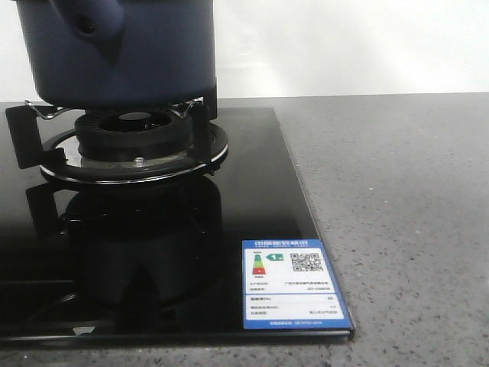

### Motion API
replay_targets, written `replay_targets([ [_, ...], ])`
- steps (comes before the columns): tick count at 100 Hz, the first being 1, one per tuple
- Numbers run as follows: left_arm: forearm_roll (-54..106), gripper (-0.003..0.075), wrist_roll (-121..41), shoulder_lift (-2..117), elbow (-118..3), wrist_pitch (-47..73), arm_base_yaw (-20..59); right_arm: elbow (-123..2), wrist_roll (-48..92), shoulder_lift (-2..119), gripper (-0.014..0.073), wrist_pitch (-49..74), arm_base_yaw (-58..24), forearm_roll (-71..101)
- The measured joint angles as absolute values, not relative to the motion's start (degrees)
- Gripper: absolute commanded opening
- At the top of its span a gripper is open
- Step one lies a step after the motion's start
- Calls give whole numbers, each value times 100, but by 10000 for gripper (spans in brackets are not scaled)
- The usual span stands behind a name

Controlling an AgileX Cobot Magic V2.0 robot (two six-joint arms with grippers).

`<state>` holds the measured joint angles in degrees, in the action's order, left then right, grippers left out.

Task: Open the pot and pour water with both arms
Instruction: 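Tilt the cup with the right gripper to pour water into the pot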

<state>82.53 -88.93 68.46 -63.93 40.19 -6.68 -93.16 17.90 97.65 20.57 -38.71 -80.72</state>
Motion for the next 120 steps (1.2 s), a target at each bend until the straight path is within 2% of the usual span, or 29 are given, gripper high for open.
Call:
replay_targets([
  [97,8253,339,-8893,6846,-6393,4017,-564,-9316,1790,9765,367,2043,-3876,-8072],
  [120,8253,339,-8893,6846,-6393,4017,-564,-9316,1230,9765,367,2402,-3876,-8039],
])
